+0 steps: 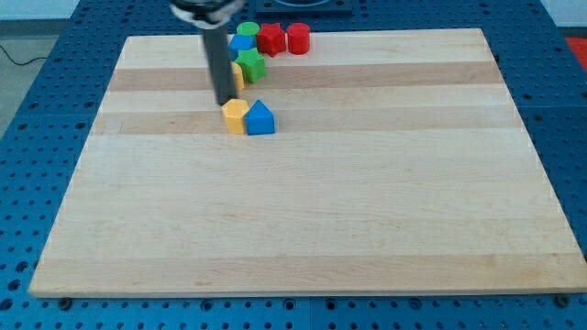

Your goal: Place the blue cube to the right of the blue triangle

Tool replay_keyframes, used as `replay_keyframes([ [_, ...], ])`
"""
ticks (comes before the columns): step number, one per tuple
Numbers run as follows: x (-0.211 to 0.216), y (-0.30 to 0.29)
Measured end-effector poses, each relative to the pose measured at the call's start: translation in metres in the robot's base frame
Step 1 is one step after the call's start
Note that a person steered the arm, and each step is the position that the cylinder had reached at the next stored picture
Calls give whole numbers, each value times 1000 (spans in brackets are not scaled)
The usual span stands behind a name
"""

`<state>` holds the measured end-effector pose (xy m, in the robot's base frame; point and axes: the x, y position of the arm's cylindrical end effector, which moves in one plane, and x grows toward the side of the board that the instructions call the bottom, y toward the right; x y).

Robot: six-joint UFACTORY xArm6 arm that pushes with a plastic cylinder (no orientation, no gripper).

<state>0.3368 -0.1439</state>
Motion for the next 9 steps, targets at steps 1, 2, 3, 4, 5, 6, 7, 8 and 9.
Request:
replay_keyframes([
  [1, -19, -67],
  [2, -59, -80],
  [3, -106, -72],
  [4, -132, -38],
  [5, -128, 17],
  [6, -107, 70],
  [7, -76, 100],
  [8, -41, 138],
  [9, -30, 168],
])
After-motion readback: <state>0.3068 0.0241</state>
